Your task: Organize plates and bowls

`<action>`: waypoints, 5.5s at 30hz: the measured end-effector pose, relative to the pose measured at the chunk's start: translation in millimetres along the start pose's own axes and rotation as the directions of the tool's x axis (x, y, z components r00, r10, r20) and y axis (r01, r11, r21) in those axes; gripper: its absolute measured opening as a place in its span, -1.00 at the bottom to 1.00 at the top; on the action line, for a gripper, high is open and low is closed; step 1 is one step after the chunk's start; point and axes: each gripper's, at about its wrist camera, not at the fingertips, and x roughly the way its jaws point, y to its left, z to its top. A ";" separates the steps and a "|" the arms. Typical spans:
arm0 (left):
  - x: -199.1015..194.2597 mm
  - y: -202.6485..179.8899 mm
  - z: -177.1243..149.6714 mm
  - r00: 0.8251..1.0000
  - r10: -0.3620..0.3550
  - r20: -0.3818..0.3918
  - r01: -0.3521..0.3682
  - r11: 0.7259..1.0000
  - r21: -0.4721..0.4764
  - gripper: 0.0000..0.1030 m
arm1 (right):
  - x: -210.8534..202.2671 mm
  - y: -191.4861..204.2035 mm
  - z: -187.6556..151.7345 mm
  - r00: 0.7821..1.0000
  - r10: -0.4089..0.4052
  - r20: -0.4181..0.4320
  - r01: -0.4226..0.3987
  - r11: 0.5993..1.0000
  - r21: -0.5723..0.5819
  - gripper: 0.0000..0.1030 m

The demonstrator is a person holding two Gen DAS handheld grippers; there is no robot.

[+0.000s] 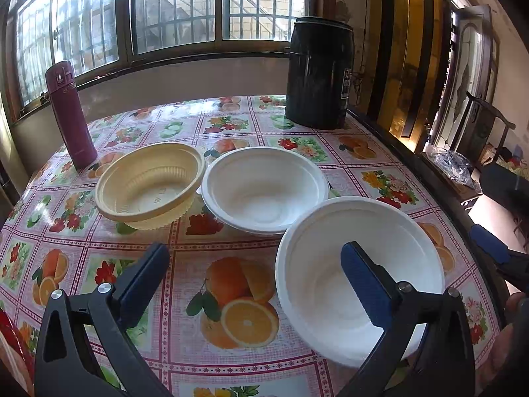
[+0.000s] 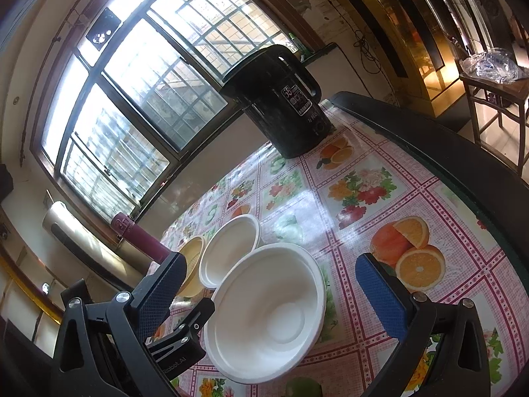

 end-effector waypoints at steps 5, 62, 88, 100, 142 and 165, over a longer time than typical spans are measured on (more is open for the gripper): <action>3.9 0.1 -1.2 1.000 -0.006 -0.015 0.006 1.000 0.000 1.00 | -0.1 1.0 -0.4 1.000 0.010 -0.002 -0.010 1.000 0.000 1.00; 23.0 -2.1 -12.1 0.992 -0.039 -0.123 0.039 0.999 -0.003 1.00 | 28.3 -30.4 -8.9 0.989 -0.005 -0.148 0.030 0.985 0.170 0.99; 23.6 -3.1 -12.8 0.991 -0.039 -0.127 0.039 0.999 0.001 1.00 | 30.7 -26.6 -9.1 0.988 0.005 -0.156 0.020 0.987 0.160 0.99; 25.4 -4.1 -13.6 0.990 -0.038 -0.134 0.039 0.999 0.008 1.00 | 29.2 -26.2 -9.2 0.988 -0.019 -0.153 0.042 0.988 0.148 0.75; 29.8 -5.8 -15.5 0.986 -0.051 -0.162 0.054 0.998 0.015 1.00 | 33.4 -30.3 -8.1 0.984 -0.056 -0.168 0.080 0.987 0.140 0.47; 27.6 -11.5 -17.4 0.986 -0.051 -0.159 0.057 0.998 0.033 1.00 | 33.6 -26.2 -8.5 0.985 -0.041 -0.168 0.065 0.988 0.137 0.50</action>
